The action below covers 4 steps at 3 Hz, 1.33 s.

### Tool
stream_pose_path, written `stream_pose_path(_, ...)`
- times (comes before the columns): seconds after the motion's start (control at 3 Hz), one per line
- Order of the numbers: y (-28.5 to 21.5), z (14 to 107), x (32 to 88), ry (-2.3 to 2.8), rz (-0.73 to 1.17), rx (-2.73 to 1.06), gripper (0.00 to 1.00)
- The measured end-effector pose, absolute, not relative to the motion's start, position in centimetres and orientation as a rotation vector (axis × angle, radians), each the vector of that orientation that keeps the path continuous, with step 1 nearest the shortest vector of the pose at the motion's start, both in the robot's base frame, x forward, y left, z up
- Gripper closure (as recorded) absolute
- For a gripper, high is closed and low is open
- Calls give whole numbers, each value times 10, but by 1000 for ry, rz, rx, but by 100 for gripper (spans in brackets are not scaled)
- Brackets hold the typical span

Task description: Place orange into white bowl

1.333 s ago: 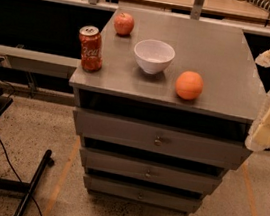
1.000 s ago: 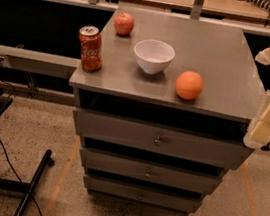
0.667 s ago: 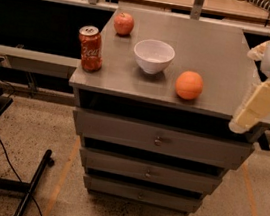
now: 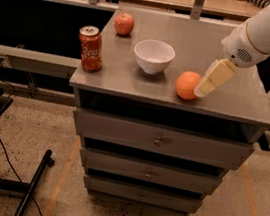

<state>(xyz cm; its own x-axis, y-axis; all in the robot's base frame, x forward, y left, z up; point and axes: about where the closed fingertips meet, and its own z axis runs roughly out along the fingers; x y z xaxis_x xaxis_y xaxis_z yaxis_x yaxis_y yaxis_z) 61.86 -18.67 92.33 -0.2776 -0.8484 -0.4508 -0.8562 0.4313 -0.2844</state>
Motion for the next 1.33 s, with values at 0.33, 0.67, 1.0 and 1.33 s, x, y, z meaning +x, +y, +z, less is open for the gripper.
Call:
stream_pose_path(0.33, -187, 923, 618, 2146, 19, -1432, 0)
stream_pose_path(0.67, -181, 912, 620, 2160, 98, -1430, 0)
stream_pose_path(1.0, -156, 891, 618, 2155, 194, -1482, 0)
stream_pose_path(1.33, -141, 872, 617, 2159, 255, -1500, 0)
